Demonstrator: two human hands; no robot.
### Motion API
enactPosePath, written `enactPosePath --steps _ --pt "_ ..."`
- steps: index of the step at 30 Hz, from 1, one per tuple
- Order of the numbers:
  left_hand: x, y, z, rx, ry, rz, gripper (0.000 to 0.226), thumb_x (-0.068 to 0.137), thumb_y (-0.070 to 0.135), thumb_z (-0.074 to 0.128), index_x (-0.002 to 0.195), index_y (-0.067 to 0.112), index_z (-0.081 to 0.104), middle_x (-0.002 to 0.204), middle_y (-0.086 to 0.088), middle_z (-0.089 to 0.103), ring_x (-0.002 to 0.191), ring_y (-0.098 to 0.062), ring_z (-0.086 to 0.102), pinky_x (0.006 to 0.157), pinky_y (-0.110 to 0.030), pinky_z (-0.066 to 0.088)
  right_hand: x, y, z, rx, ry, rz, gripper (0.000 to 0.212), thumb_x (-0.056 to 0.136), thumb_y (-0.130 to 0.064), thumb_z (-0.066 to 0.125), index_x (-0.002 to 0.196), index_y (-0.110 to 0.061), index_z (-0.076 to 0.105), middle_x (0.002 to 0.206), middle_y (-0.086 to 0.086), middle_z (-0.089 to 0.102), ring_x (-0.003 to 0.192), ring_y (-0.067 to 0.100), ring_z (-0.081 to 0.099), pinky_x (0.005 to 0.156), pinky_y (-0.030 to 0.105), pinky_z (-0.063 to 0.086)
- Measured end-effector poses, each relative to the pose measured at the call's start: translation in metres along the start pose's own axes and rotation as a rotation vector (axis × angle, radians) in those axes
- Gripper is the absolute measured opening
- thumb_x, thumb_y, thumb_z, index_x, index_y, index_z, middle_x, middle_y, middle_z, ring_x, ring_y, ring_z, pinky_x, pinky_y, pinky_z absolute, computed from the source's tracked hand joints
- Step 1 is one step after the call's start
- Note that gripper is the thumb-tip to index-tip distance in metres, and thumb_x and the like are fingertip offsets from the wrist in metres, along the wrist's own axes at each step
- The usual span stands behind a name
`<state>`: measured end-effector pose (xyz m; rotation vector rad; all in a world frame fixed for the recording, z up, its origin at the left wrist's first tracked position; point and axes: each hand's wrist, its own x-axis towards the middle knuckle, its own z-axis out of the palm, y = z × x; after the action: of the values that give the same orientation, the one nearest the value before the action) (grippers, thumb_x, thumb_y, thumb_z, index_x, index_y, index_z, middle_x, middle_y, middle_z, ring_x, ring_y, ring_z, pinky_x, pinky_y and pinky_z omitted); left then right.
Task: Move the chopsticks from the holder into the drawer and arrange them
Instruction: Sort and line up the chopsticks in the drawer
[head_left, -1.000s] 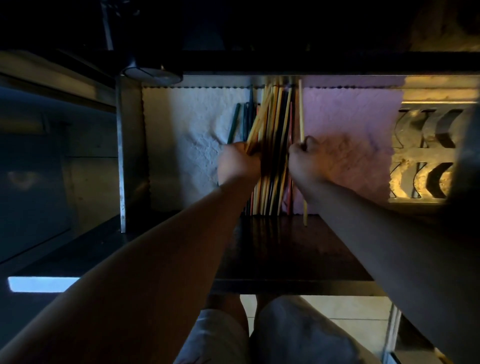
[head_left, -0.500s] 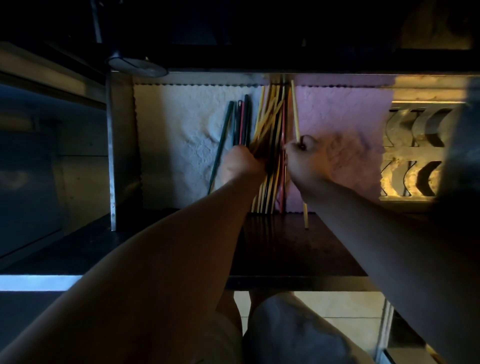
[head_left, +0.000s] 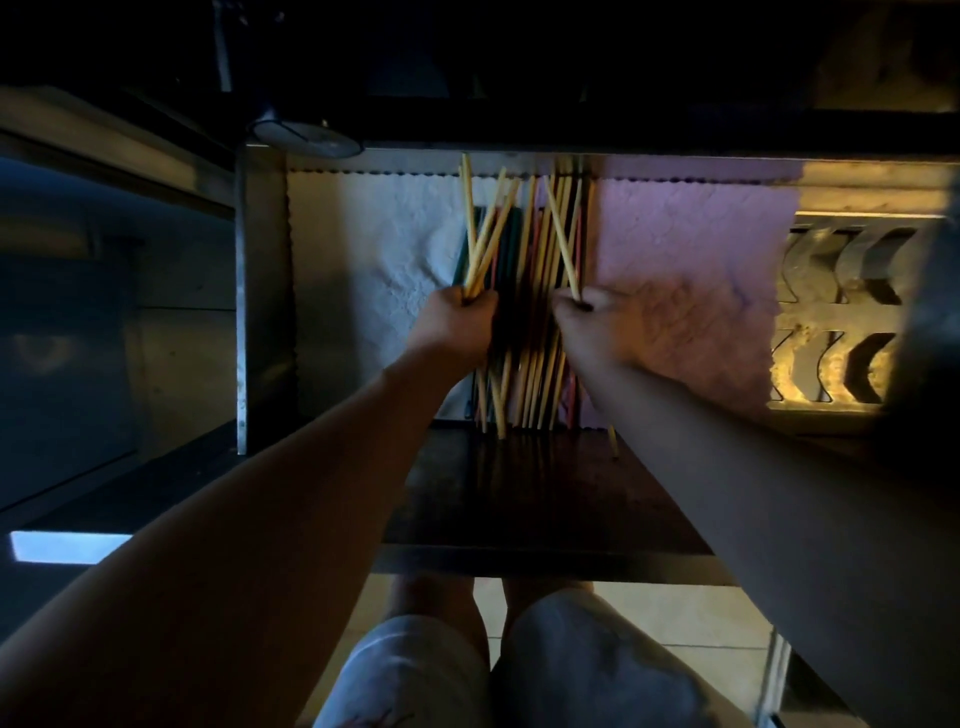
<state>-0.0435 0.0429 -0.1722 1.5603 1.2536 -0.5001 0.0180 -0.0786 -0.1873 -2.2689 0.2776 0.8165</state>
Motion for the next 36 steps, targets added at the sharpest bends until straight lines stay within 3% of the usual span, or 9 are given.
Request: enactPosePath --steps 3,5,7,13,18,23,29,33,36 --pt "0.001 -0.006 -0.006 -0.075 0.026 0.002 0.020 0.090 0.030 0.056 0.086 0.012 0.064 0.076 -0.014 0.068 0.071 -0.029 0.067 0.065 -0.038 0.054 -0.005 -0.005 0.007 -0.008 0.002 -0.018 0.020 0.086 -0.024 0.063 0.097 -0.014 0.076 0.091 0.012 0.073 0.083 0.027 0.066 0.079 0.034 0.055" --pt "0.001 -0.010 -0.011 -0.158 0.018 -0.018 0.020 0.093 0.025 0.053 0.099 0.008 0.063 0.072 -0.014 0.065 0.060 -0.027 0.064 0.054 -0.034 0.053 -0.009 -0.010 0.009 -0.088 -0.001 -0.052 0.020 0.086 -0.024 0.063 0.100 -0.016 0.075 0.097 0.009 0.074 0.090 0.024 0.067 0.073 0.020 0.045" --pt "0.001 -0.014 -0.016 -0.218 0.012 -0.043 0.020 0.098 0.021 0.051 0.106 0.006 0.061 0.066 -0.008 0.058 0.048 -0.019 0.057 0.045 -0.024 0.046 -0.013 -0.012 0.013 -0.136 -0.008 -0.055 0.021 0.086 -0.027 0.062 0.100 -0.017 0.075 0.098 0.006 0.074 0.093 0.021 0.066 0.070 0.017 0.040" --pt "-0.001 -0.018 -0.022 -0.258 -0.001 -0.031 0.020 0.098 0.026 0.053 0.106 0.011 0.063 0.072 -0.002 0.057 0.053 -0.013 0.051 0.048 -0.023 0.046 -0.020 -0.013 0.030 -0.247 -0.041 -0.036 0.022 0.085 -0.031 0.060 0.093 -0.015 0.073 0.089 0.007 0.071 0.086 0.024 0.066 0.070 0.023 0.045" --pt "0.003 -0.025 -0.025 -0.371 -0.008 -0.076 0.022 0.098 0.028 0.054 0.103 0.009 0.063 0.071 -0.002 0.057 0.053 -0.014 0.050 0.051 -0.026 0.045 -0.017 -0.023 0.044 -0.434 0.001 0.000 0.029 0.086 -0.032 0.058 0.105 -0.013 0.067 0.105 0.009 0.069 0.098 0.029 0.067 0.082 0.038 0.056" --pt "0.002 -0.030 -0.029 -0.433 -0.007 -0.086 0.019 0.098 0.025 0.054 0.101 0.008 0.061 0.069 -0.004 0.057 0.050 -0.014 0.049 0.051 -0.027 0.044 -0.014 -0.039 0.049 -0.500 0.043 0.097 0.037 0.084 -0.029 0.063 0.113 -0.007 0.057 0.121 0.012 0.063 0.110 0.031 0.063 0.088 0.036 0.049" --pt "0.000 -0.029 -0.031 -0.424 -0.037 -0.083 0.018 0.099 0.025 0.052 0.104 0.010 0.061 0.073 -0.004 0.059 0.055 -0.014 0.051 0.054 -0.029 0.046 -0.016 -0.037 0.042 -0.400 0.047 0.078 0.037 0.083 -0.034 0.057 0.108 -0.007 0.065 0.109 0.011 0.068 0.099 0.031 0.066 0.078 0.031 0.052" --pt "-0.003 -0.023 -0.029 -0.427 -0.057 -0.111 0.019 0.099 0.020 0.050 0.112 0.008 0.058 0.078 -0.007 0.060 0.056 -0.016 0.051 0.054 -0.029 0.046 -0.017 -0.028 0.030 -0.372 0.039 -0.061 0.029 0.092 -0.037 0.051 0.075 -0.014 0.059 0.078 0.010 0.059 0.084 0.030 0.064 0.066 0.027 0.041" --pt "-0.004 -0.019 -0.020 -0.387 -0.020 -0.120 0.006 0.097 0.019 0.051 0.099 0.015 0.055 0.077 -0.007 0.056 0.058 -0.019 0.050 0.056 -0.031 0.045 -0.022 -0.023 0.019 -0.333 0.031 -0.119 0.035 0.097 -0.040 0.045 0.078 -0.014 0.057 0.077 0.009 0.053 0.078 0.030 0.057 0.066 0.028 0.035"
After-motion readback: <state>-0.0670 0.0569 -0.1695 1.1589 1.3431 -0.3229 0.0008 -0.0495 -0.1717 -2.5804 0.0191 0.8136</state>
